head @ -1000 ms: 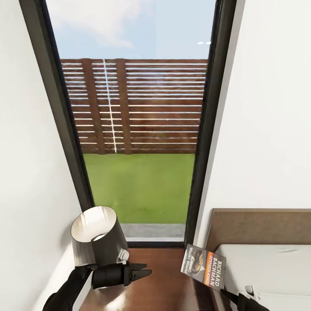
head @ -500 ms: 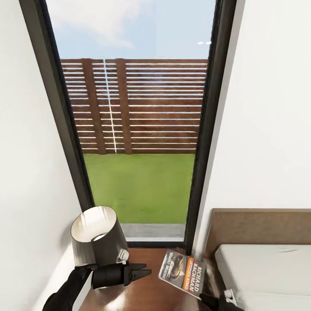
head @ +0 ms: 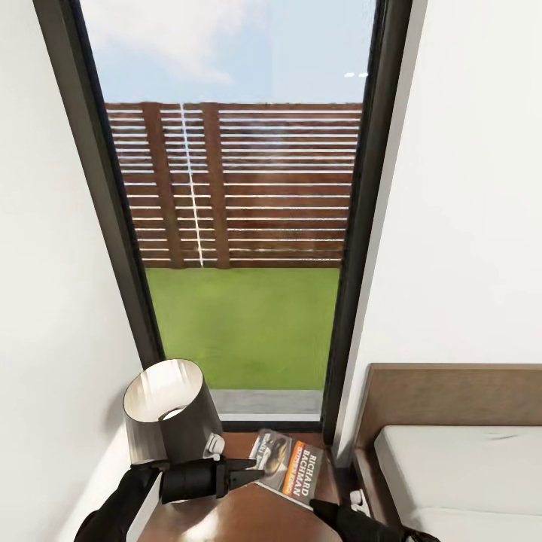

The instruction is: In the bedroom, move the book from the bed onto either nightstand, and place the two sandals side by side next to the bed.

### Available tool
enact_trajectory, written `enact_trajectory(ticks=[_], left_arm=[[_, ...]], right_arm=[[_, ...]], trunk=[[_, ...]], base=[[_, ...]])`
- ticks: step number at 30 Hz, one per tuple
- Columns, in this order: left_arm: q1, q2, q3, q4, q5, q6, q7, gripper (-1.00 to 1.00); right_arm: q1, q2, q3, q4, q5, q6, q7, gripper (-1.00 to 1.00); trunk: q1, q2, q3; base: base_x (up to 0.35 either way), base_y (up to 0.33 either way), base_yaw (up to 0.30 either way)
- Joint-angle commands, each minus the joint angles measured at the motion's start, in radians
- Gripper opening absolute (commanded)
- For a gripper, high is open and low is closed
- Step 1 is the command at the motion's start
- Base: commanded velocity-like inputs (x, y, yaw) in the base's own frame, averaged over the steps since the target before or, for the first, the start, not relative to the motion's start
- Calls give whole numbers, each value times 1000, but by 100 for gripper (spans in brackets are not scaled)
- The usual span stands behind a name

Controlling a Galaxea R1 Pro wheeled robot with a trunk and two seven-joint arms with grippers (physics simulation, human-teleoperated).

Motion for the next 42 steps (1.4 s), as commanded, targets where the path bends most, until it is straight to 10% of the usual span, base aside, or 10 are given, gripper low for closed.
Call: enact_trajectory(ticks=[1, 18, 42], left_arm=[[0, 1, -4, 0, 9, 11, 1, 100], [1, 0, -5, 2, 9, 11, 5, 100], [1, 1, -3, 2, 10, 12, 2, 100]], right_arm=[[-1, 1, -1, -31, -3, 20, -3, -100], [-2, 1, -4, -88, -3, 34, -83, -100], [-2, 1, -4, -84, -3, 34, -82, -100]], trunk=[[0, -2, -2], [0, -2, -2], [92, -170, -77]], base=[[0, 0, 0], [0, 0, 0], [0, 0, 0]])
